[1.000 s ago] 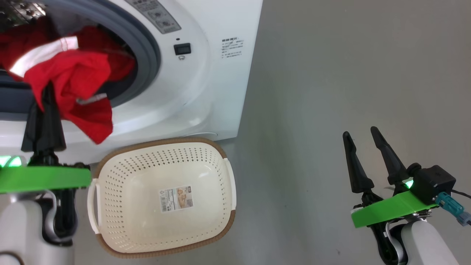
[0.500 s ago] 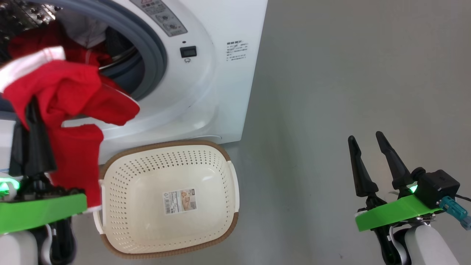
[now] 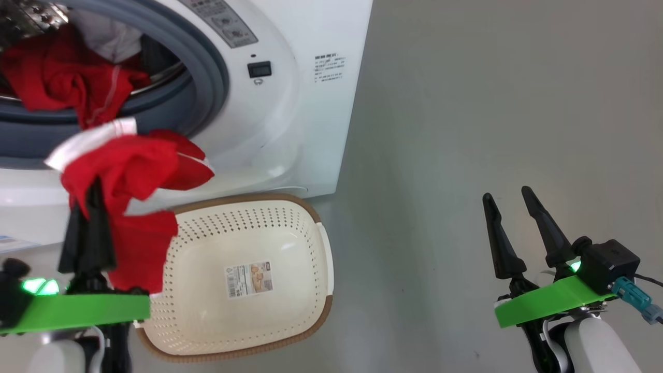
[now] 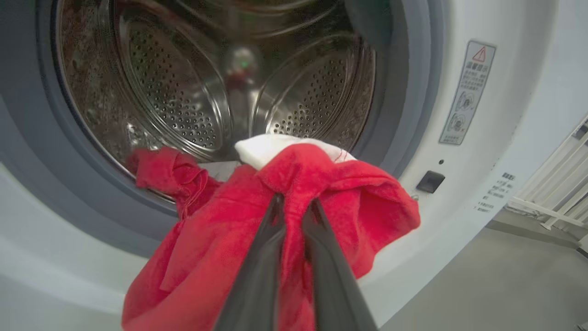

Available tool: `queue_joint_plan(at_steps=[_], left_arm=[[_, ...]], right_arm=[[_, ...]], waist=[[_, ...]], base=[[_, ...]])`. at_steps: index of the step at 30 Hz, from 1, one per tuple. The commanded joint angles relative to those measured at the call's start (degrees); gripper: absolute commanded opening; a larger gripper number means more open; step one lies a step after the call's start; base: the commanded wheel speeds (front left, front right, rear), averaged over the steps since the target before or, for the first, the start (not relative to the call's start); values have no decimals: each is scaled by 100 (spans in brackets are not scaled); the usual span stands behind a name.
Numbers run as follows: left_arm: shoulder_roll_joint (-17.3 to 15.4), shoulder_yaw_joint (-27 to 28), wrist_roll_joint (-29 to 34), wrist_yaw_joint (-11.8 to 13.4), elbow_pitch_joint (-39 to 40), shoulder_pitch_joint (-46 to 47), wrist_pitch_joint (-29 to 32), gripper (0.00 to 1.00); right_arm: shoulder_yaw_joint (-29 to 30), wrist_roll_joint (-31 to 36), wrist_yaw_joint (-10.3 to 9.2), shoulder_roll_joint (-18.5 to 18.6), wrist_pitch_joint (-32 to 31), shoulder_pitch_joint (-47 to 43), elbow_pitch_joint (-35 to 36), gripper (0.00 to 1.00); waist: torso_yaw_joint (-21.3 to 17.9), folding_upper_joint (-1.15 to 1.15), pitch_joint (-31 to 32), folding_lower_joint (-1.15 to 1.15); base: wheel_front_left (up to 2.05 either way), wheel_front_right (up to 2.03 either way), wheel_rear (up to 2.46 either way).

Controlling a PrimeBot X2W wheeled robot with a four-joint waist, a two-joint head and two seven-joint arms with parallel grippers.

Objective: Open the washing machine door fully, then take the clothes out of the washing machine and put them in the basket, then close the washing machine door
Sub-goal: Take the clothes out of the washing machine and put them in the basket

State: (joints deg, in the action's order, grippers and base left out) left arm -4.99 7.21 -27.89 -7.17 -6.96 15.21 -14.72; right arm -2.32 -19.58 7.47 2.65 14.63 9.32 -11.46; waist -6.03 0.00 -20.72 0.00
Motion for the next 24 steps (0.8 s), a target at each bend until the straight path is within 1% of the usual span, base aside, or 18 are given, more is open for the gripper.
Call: queue_joint_plan(at_steps=[1, 5, 6, 10, 17, 24], left_arm=[[-156, 111, -27, -32, -69, -57, -28, 0], [-200, -40, -42, -32, -646, 47, -28, 0], [-200, -40, -42, -32, -646, 47, -28, 0], [-274, -220, -92, -32, -1173, 223, -28, 0], [-437, -499, -163, -32, -2193, 673, -28, 0], [-556, -933, -210, -32, -3190, 1236, -28, 0]], right_arm=[[-134, 12, 2, 22, 37, -6, 146, 100], [-169, -12, 2, 22, 37, 71, 185, 100], [-169, -12, 2, 22, 37, 71, 185, 100], [-171, -21, 2, 22, 37, 155, 217, 100], [-179, -69, 2, 22, 37, 317, 288, 100], [-191, -87, 2, 22, 37, 514, 370, 100]], waist=[[-22, 0, -97, 0], [-42, 0, -311, 0], [-42, 0, -311, 0], [-61, 0, -565, 0], [-107, 0, -1063, 0], [-121, 0, -1581, 0]], base=[[0, 0, 0], [0, 0, 0], [0, 0, 0], [0, 0, 0], [0, 0, 0], [0, 0, 0]])
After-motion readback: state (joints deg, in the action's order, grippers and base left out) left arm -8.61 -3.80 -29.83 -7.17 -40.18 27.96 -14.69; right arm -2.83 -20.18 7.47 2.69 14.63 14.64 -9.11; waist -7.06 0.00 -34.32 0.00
